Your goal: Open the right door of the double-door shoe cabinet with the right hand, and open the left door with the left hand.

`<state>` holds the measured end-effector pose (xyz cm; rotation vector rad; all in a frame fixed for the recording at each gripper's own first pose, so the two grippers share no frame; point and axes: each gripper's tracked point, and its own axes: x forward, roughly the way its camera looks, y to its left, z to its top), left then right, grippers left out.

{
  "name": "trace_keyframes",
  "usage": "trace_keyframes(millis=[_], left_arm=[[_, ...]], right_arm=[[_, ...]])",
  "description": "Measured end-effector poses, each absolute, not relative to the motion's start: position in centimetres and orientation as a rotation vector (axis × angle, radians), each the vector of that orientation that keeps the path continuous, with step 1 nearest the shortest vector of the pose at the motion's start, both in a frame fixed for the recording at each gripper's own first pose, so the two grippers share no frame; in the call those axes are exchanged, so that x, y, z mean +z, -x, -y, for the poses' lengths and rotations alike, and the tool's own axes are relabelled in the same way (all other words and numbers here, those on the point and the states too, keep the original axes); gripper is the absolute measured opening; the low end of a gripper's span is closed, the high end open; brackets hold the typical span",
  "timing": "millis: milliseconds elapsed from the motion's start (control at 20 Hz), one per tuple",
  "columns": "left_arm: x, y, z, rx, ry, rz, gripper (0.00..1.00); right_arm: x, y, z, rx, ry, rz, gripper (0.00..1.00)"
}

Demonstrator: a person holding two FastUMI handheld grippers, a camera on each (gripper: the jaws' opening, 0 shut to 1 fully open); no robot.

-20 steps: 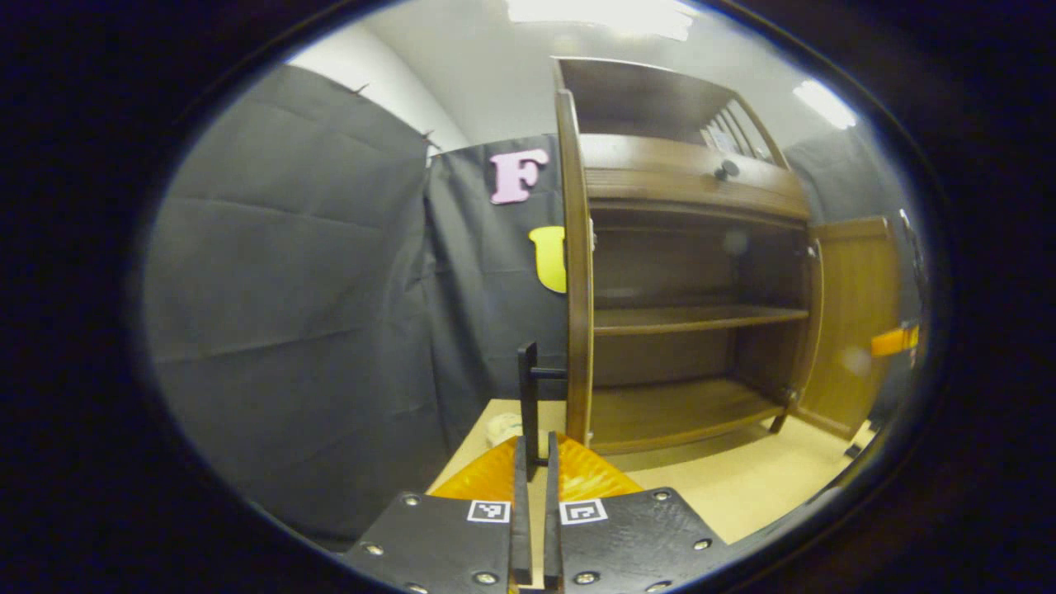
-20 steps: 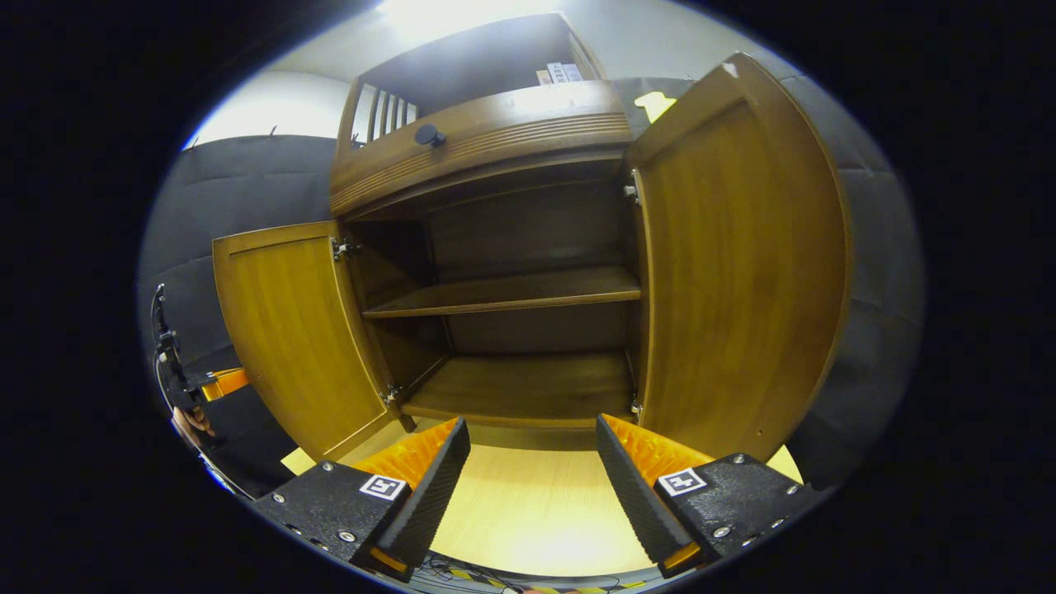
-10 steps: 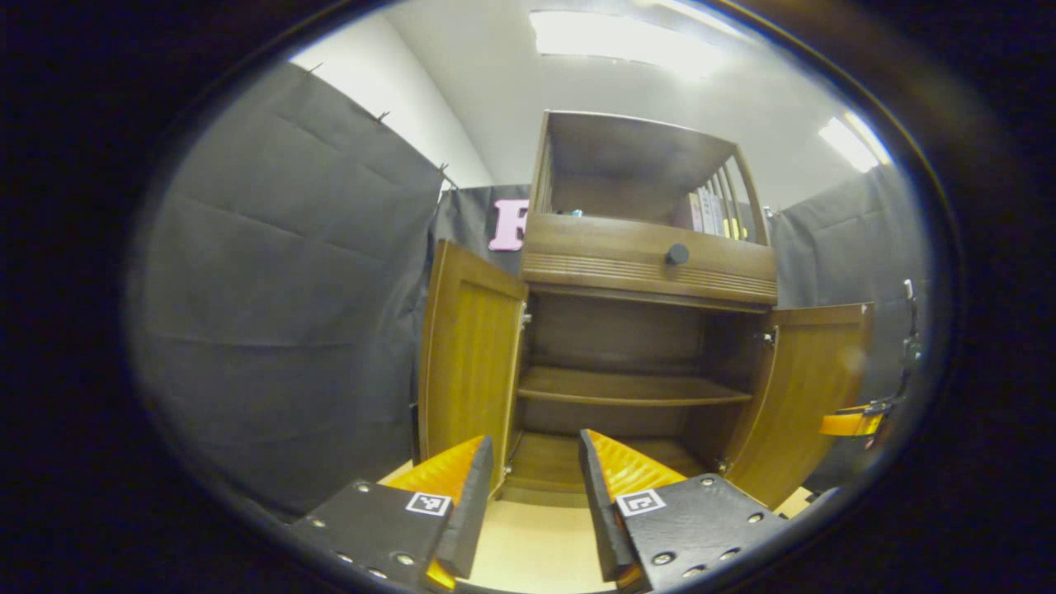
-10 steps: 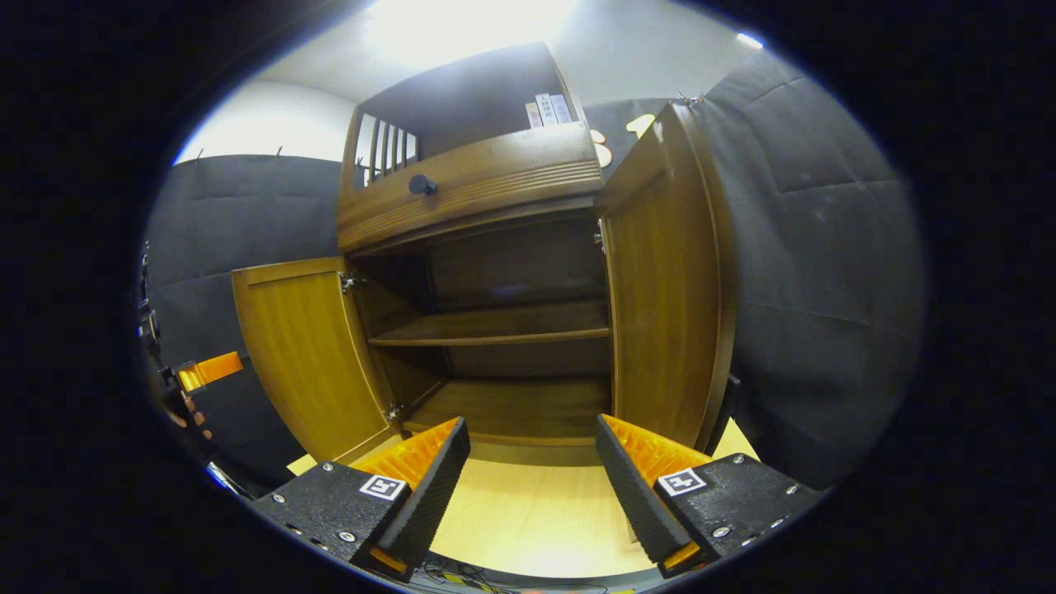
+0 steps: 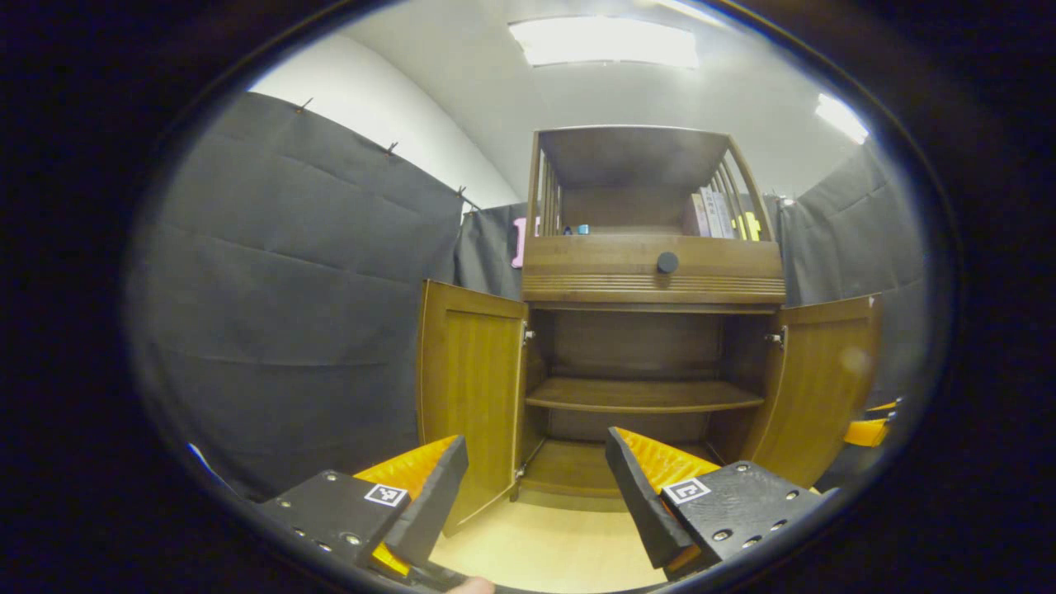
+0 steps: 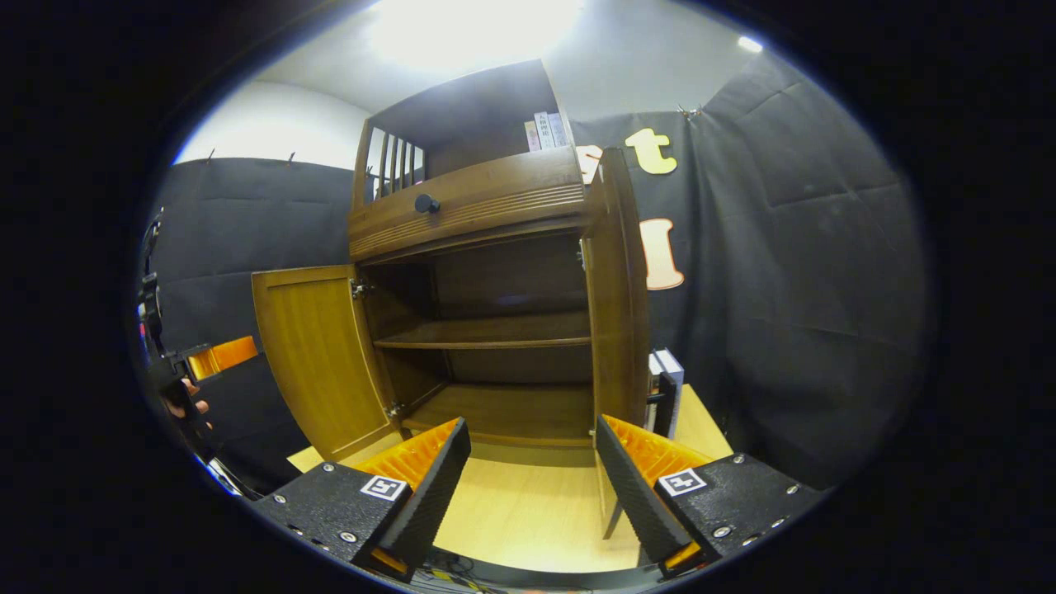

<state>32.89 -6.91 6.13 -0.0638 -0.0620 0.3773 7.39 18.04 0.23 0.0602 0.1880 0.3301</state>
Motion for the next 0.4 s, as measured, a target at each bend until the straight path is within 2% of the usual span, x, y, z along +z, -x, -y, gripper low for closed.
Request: trace_keyframes(millis=[100, 150, 350, 400], left_arm=[[5.9, -31.6, 7.2, 0.395, 0.091, 0.053, 1.00], [6.0, -31.1, 7.5, 0.396, 0.104, 0.053, 1.00], [8.2, -29.8, 8.7, 0.387, 0.128, 0.114, 1.00], [8.6, -29.7, 8.7, 0.392, 0.124, 0.132, 0.96]], right_arm=[[0.7, -7.2, -18.1, 0.342, -0.034, -0.170, 0.92], [1.0, -7.0, -18.3, 0.352, -0.035, -0.167, 0.95], [1.4, -6.8, -18.7, 0.384, -0.049, -0.160, 0.95], [1.4, -6.9, -18.8, 0.385, -0.051, -0.156, 0.95]])
